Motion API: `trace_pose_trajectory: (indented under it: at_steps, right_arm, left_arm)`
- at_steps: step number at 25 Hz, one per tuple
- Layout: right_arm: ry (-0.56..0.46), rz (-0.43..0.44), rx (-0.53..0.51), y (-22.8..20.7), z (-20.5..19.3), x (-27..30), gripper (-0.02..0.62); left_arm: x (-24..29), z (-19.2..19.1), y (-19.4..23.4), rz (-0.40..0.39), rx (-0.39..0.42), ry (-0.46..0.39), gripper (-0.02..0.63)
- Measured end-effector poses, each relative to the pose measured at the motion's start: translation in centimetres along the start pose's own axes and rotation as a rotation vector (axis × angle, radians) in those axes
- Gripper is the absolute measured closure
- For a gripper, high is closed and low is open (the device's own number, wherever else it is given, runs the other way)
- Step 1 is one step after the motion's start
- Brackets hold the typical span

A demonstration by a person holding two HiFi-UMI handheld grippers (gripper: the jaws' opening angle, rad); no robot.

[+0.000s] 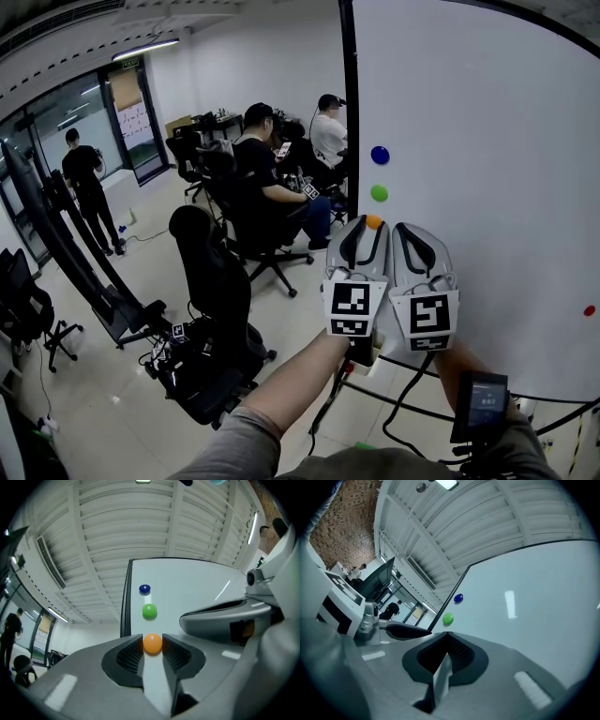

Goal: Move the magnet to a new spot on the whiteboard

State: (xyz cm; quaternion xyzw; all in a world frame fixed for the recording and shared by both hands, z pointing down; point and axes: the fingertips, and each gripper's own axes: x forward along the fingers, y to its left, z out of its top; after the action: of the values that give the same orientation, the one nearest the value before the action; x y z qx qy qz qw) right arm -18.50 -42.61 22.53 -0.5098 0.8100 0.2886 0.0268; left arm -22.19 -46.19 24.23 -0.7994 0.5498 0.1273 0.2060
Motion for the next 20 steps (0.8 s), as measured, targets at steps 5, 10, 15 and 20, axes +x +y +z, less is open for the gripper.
trace_pose_trajectory:
  at_steps: [5, 10, 15, 20]
  right_arm:
    - [0.003, -0.004, 0.009, -0.2, -0.1, -0.3, 0.588]
    - [0.008, -0.021, 0.013, -1.2, -0.6, -1.4, 0.589]
    - [0.023, -0.062, 0.012, -3.5, -1.3, -4.4, 0.589]
    - [0.058, -0.124, 0.004, -7.4, -2.7, -8.9, 0.589]
  left_arm:
    - [-0.8, 0.5, 0.1, 0.026, 0.018, -0.014, 0.483]
    - [-1.6, 1.2, -1.8, 0.014, 0.045, -0.038, 0.568]
    - [-1.6, 2.1, -6.8, -0.065, 0.047, -0.051, 0.606]
    - [-1.2, 2.7, -13.1, -0.144, 0.026, -0.057, 0.606]
